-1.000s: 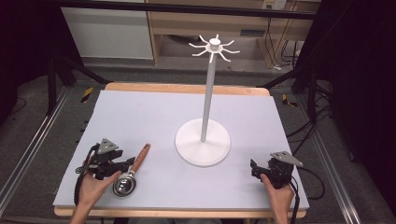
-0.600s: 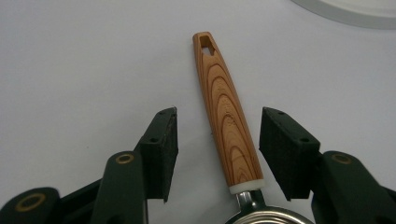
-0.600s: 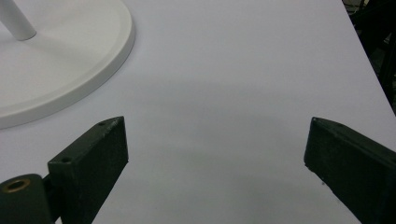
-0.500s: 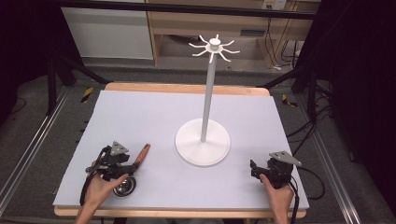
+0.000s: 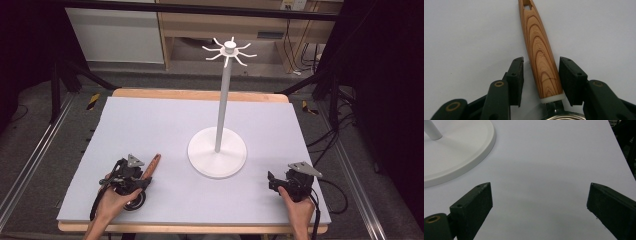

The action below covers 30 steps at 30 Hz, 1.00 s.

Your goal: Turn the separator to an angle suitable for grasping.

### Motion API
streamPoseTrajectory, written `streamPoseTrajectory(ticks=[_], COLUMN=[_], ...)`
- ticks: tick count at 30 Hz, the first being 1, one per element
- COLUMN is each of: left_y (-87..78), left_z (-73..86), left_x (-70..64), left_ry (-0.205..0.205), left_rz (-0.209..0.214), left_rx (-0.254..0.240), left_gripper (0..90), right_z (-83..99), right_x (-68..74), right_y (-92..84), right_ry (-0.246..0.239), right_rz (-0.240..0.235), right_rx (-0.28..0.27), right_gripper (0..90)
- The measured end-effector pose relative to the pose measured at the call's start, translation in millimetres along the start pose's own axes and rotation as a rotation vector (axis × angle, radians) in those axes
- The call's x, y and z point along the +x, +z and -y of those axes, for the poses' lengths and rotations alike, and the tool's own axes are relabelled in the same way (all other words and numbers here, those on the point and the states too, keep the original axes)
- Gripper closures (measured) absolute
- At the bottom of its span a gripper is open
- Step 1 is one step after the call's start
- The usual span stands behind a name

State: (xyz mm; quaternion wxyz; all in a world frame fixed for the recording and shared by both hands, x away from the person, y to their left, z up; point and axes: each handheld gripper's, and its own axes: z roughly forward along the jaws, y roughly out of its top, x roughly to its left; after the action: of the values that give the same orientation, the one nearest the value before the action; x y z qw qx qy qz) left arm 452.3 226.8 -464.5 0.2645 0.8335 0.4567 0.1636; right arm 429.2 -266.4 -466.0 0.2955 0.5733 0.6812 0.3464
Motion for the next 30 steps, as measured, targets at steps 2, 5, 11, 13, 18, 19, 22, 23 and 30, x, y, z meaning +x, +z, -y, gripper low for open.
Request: streamPoseTrajectory(ticks=[2,5,11,13,18,19,22,23,30], left_y=[-0.8,-1.6,-4.9,-6.5,-6.6,-6.1,-4.3,-4.5,-11.9], left_z=[-0.1,0.2,1.9,2.4,1.3,1.1,-0.7,-2.2,-16.6], left_x=[0.8,1.6,7.7,9.3,7.4,6.9,5.8,5.0,3.7], left_ry=[0.003,-0.006,-0.022,-0.019,0.005,0.009,0.015,0.012,0.032], left_rz=[0.007,0.009,0.03,0.025,0.014,0.014,0.018,0.016,0.009], left_rx=[0.002,0.005,0.01,0.011,0.026,0.027,0.033,0.031,0.009], left_gripper=[58.2,62.3,65.4,66.4,66.4,66.0,62.4,59.8,55.9], right_z=[0.0,0.1,0.1,0.2,0.3,0.3,0.6,0.7,1.0], right_x=[0.0,-0.1,-0.4,-0.5,0.1,0.2,0.3,0.3,-0.5], right_y=[-0.1,0.0,-0.2,0.0,0.5,0.6,0.8,0.8,0.3], right_ry=[0.001,-0.002,0.0,0.0,0.002,0.001,-0.001,-0.003,0.009], right_rz=[0.0,0.0,0.0,0.0,-0.002,-0.003,-0.007,-0.006,-0.001], right_rx=[0.001,0.002,0.006,0.005,0.008,0.009,0.011,0.012,0.011], right_gripper=[6.8,6.8,6.8,6.8,6.8,6.8,6.8,6.8,6.8])
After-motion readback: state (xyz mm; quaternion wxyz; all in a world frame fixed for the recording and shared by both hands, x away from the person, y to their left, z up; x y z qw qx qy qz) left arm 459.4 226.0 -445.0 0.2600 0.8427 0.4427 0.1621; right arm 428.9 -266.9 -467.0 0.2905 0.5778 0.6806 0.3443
